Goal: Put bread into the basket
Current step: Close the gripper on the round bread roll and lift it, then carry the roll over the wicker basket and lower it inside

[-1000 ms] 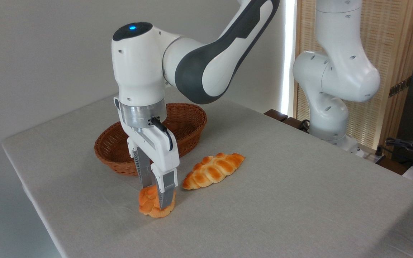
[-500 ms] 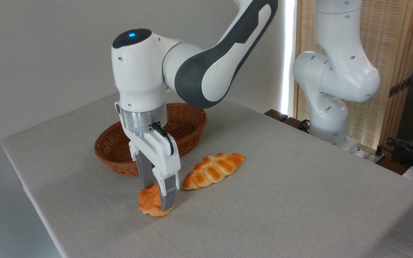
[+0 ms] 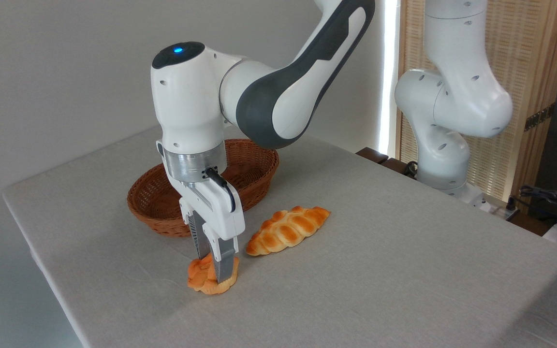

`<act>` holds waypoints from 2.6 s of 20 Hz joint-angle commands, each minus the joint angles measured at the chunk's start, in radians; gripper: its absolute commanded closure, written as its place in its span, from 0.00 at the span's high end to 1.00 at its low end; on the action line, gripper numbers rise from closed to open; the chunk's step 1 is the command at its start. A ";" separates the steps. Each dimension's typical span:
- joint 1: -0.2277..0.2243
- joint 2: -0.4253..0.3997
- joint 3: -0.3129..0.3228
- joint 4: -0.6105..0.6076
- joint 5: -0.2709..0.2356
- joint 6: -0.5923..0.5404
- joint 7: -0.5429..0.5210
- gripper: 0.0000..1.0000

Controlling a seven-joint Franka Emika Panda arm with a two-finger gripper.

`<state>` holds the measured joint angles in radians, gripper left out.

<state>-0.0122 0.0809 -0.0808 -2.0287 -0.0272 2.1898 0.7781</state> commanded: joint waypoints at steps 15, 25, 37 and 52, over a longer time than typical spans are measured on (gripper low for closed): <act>0.009 -0.015 -0.002 0.295 -0.037 -0.299 -0.030 0.21; 0.008 0.056 -0.301 0.308 -0.027 -0.348 -0.209 0.45; 0.009 0.060 -0.310 0.246 -0.017 -0.252 -0.220 1.00; 0.009 0.043 -0.301 0.251 -0.016 -0.272 -0.217 1.00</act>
<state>-0.0016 0.1457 -0.3927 -1.7743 -0.0503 1.9254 0.5488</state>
